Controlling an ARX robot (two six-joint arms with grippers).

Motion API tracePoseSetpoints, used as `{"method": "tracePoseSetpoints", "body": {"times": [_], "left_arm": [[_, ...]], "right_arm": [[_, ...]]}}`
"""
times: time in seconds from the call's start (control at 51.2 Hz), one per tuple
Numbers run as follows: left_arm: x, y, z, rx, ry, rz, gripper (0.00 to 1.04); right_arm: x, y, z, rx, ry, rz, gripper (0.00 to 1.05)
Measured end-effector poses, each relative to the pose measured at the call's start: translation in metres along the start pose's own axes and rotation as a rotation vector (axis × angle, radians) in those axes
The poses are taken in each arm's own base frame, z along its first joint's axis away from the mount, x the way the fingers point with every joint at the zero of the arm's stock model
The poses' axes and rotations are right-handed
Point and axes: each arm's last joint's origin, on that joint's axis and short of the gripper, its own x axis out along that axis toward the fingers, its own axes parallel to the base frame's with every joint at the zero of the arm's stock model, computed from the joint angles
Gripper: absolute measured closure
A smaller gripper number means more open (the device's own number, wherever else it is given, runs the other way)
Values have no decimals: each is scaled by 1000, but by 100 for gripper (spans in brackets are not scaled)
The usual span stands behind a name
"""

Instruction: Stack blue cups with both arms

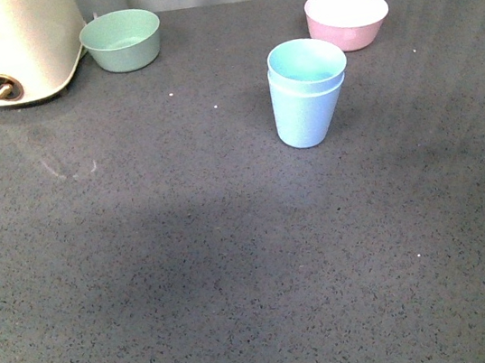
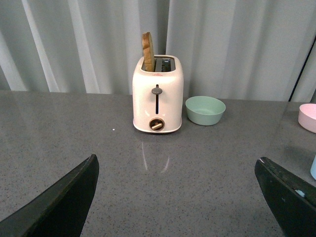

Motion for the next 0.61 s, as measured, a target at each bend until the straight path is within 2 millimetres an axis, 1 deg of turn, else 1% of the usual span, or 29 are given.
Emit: {"method": "tracePoseSetpoints", "body": {"times": [0.137, 0.234, 0.546, 0.605], "left_arm": [[0, 0, 0, 0, 0, 0, 9], [0, 0, 0, 0, 0, 0, 9], [0, 0, 0, 0, 0, 0, 9], [0, 0, 0, 0, 0, 0, 9]], "right_arm": [[-12, -7, -5, 0, 2, 26, 103], [-20, -12, -8, 1, 1, 1, 103], [-41, -13, -15, 1, 3, 3, 103], [-45, -13, -20, 1, -17, 3, 103]]}}
